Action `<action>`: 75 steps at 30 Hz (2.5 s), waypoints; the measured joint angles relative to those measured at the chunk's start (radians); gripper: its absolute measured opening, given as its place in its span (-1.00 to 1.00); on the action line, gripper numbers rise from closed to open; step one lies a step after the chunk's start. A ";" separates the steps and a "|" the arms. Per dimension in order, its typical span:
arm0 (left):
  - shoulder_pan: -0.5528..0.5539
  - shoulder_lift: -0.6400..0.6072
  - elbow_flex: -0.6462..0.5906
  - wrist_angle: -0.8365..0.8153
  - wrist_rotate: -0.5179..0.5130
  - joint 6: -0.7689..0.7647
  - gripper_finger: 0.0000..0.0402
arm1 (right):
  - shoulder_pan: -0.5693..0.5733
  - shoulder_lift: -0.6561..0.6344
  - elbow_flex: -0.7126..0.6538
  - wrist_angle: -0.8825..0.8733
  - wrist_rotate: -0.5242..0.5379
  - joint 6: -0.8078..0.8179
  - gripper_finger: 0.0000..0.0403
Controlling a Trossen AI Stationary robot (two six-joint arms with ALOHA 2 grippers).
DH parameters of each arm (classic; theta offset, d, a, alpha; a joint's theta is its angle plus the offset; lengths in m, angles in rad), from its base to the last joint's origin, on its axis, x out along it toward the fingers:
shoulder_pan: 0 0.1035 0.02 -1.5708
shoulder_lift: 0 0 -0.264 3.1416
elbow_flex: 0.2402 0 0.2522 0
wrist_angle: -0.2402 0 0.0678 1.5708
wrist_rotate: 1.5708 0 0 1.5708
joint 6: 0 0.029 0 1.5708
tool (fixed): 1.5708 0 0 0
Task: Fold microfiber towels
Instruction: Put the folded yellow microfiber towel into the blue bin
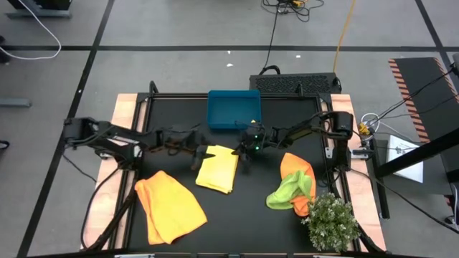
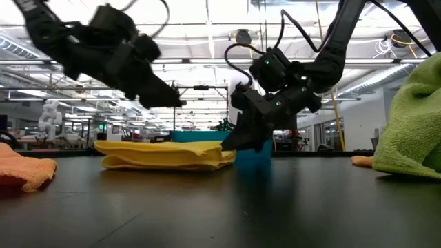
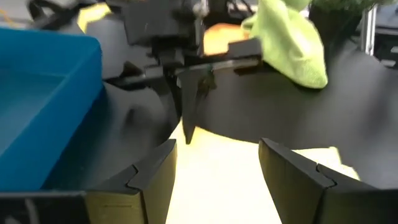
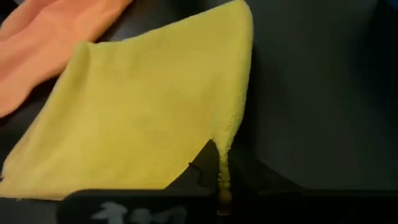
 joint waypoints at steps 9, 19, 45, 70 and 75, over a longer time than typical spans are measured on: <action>0.101 0.136 0.191 -0.237 0.111 0.065 0.14 | 0.041 -0.053 0.000 -0.010 0.003 -0.067 -0.99; 0.107 0.317 0.352 -0.308 0.283 0.109 0.15 | 0.062 -0.093 0.001 -0.017 0.005 -0.085 -1.00; 0.093 0.352 0.394 -0.461 0.304 0.216 -0.41 | 0.061 -0.093 0.001 -0.022 0.006 -0.085 -1.00; 0.095 0.349 0.394 -0.401 0.258 0.209 -0.98 | 0.056 -0.093 0.001 -0.049 0.007 0.015 0.03; 0.101 0.305 0.394 -0.423 0.240 0.202 -0.99 | 0.054 -0.093 0.001 -0.085 0.006 0.024 0.20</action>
